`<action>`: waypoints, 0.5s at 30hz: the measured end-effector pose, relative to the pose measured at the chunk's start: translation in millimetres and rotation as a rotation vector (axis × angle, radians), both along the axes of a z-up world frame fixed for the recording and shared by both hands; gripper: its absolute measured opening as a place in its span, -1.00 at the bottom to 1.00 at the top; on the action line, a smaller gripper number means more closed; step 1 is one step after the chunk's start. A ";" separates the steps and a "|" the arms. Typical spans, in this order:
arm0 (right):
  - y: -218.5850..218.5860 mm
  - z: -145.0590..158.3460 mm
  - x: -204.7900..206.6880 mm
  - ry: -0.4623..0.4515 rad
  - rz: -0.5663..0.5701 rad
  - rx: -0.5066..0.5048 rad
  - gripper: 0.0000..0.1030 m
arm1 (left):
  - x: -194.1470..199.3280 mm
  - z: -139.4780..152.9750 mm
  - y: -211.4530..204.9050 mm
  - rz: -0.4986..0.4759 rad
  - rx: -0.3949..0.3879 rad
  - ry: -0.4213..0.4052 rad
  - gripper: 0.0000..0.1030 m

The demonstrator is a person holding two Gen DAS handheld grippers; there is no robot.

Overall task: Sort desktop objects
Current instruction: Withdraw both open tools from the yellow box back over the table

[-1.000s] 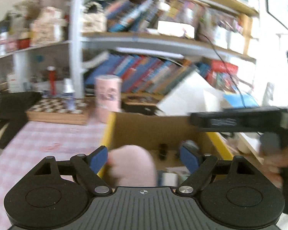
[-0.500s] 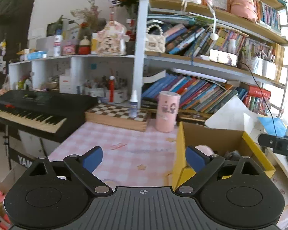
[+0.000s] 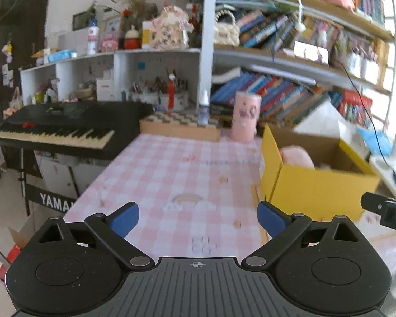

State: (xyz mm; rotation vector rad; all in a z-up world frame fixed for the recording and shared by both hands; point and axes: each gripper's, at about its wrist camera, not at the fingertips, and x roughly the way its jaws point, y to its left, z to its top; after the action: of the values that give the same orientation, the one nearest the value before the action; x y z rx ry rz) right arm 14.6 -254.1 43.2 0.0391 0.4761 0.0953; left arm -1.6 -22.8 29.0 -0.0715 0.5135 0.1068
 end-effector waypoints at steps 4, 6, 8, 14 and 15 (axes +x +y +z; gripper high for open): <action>10.1 -9.8 -16.8 0.033 -0.007 -0.013 0.61 | -8.6 -6.3 3.1 -0.039 0.002 0.030 0.90; 14.7 -12.7 -24.0 0.033 -0.008 -0.021 0.62 | -13.8 -5.9 2.5 -0.057 0.011 0.027 0.90; 17.7 -13.9 -28.4 0.034 -0.010 -0.025 0.64 | -18.2 -5.7 1.5 -0.067 0.020 0.030 0.91; 17.3 -18.2 -33.6 0.051 -0.036 -0.007 0.72 | -24.1 -8.2 3.3 -0.081 0.031 0.047 0.92; 17.0 -19.4 -33.7 0.059 -0.042 -0.004 0.73 | -24.4 -8.3 4.7 -0.076 0.028 0.048 0.92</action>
State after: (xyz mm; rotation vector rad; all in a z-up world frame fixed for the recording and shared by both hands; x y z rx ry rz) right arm -19.1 -237.0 23.8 0.0478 0.5342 0.0518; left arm -26.0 -18.1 20.7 -0.0215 0.5620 0.0412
